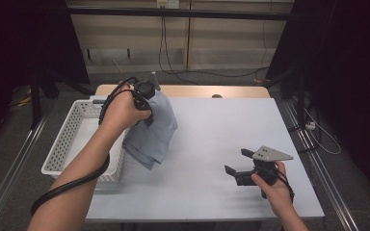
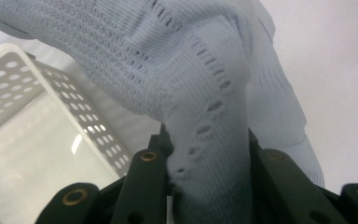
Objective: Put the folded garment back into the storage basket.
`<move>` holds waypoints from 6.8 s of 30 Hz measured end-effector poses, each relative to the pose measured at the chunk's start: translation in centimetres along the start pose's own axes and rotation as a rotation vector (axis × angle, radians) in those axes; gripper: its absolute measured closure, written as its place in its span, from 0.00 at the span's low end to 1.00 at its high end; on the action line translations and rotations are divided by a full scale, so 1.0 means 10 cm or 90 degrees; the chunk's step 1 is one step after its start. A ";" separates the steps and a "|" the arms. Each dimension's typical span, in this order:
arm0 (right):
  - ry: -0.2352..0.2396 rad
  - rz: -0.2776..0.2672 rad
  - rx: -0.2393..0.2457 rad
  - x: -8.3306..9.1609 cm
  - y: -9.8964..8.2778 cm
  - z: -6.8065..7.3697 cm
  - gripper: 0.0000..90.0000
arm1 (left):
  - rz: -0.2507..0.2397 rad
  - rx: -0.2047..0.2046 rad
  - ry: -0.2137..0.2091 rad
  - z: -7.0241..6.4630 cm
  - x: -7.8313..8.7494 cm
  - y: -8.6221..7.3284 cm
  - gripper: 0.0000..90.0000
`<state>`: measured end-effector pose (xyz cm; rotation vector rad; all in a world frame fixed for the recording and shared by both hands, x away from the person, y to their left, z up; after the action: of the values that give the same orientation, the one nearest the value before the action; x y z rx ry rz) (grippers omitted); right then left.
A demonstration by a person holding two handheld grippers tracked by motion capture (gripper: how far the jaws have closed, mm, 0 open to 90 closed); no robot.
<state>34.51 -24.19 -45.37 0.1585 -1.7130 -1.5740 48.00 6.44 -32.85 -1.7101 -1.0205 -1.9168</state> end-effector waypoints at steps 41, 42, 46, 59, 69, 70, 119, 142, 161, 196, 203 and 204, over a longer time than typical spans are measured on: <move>0.004 0.001 0.001 0.00 0.00 0.01 0.10 | 0.006 -0.003 0.046 0.23 0.41 0.02 0.81; 0.005 0.001 0.001 0.00 0.00 0.01 0.10 | 0.004 -0.003 0.044 0.23 0.42 0.02 0.81; 0.004 0.001 0.000 0.00 0.00 0.00 0.10 | 0.001 -0.001 0.045 0.27 0.44 0.03 0.81; 0.003 0.003 -0.001 0.00 -0.01 -0.01 0.10 | -0.006 0.028 0.051 0.48 0.45 0.06 0.81; 0.004 0.005 0.000 0.00 -0.02 -0.01 0.10 | 0.004 0.033 0.059 0.59 0.45 0.06 0.81; 0.003 0.004 -0.001 0.00 -0.02 -0.01 0.10 | 0.004 0.033 0.061 0.60 0.45 0.06 0.81; 0.007 0.011 -0.001 -0.01 -0.04 0.00 0.10 | 0.022 0.099 0.100 1.12 0.37 -0.27 0.81; 0.007 0.010 0.000 -0.01 -0.03 0.00 0.10 | 0.026 0.122 0.099 1.25 0.30 -0.43 0.81; 0.011 0.014 0.003 -0.03 -0.04 0.03 0.10 | 0.037 0.132 0.114 1.32 0.21 -0.59 0.80; 0.012 0.016 0.005 -0.04 -0.04 0.05 0.10 | 0.053 0.114 0.114 1.25 0.02 -0.79 0.80; 0.012 0.016 0.004 -0.04 -0.04 0.05 0.10 | 0.049 0.118 0.108 1.22 -0.01 -0.81 0.80; 0.012 0.016 0.004 -0.04 -0.04 0.05 0.10 | 0.049 0.118 0.108 1.22 -0.01 -0.81 0.80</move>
<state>34.32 -23.68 -45.89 0.1527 -1.6993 -1.5445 50.81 20.68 -35.13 -1.4387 -1.0175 -1.8211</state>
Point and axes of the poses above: each handheld gripper's, and its own axes: x roughly backward along the jaws, y roughly out of its top, z roughly to its left, the point moved 6 cm from there along -x, roughly forward along the jaws, and after that the axes turned 1 degree about -x, right-handed, at the moved point
